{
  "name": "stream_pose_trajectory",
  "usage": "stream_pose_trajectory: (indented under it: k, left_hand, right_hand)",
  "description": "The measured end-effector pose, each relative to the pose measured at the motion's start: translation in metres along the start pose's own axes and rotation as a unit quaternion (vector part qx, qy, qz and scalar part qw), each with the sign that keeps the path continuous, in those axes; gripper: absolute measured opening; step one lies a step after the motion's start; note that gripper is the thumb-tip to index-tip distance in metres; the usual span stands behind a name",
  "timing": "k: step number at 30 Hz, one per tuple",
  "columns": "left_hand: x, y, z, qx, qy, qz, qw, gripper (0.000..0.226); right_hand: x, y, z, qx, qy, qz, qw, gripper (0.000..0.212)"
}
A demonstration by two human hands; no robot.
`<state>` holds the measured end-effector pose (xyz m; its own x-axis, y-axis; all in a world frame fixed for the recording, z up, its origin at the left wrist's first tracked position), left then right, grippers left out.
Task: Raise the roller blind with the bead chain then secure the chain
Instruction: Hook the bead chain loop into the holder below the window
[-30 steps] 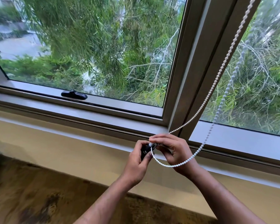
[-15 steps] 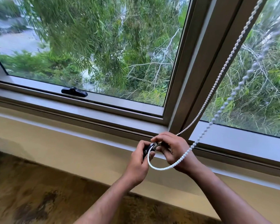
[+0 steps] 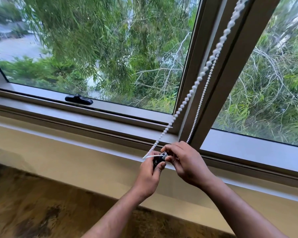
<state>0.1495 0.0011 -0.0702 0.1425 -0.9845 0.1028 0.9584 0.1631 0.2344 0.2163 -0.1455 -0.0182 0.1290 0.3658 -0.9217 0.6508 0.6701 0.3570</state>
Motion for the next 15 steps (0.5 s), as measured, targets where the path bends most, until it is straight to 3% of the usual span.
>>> stream_pose_trajectory:
  k: [4,11,15]
  left_hand:
    - [-0.004,0.003,-0.003,-0.037,-0.008,0.004,0.999,0.012]
    - [-0.009,0.01,-0.009,-0.037,0.12,0.051,0.991,0.024]
    - [-0.004,0.012,-0.013,-0.033,0.139,0.051,0.988,0.028]
  right_hand:
    - [0.01,-0.004,-0.004,0.016,0.02,0.012,1.0,0.031]
    - [0.019,-0.018,-0.007,0.011,-0.039,0.067,0.997,0.044]
    - [0.027,-0.032,-0.01,0.053,-0.019,0.135,0.989,0.034]
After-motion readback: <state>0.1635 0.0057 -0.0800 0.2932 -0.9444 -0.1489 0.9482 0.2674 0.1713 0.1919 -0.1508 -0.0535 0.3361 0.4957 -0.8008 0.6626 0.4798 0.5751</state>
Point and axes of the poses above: each hand's wrist, its own y-axis towards the middle knuckle, its own x-axis out of the palm, z = x × y, the point moved 2 cm from there along y, towards the middle knuckle, and after that the axes turned 14 degrees about -y, right-handed, at the moved point
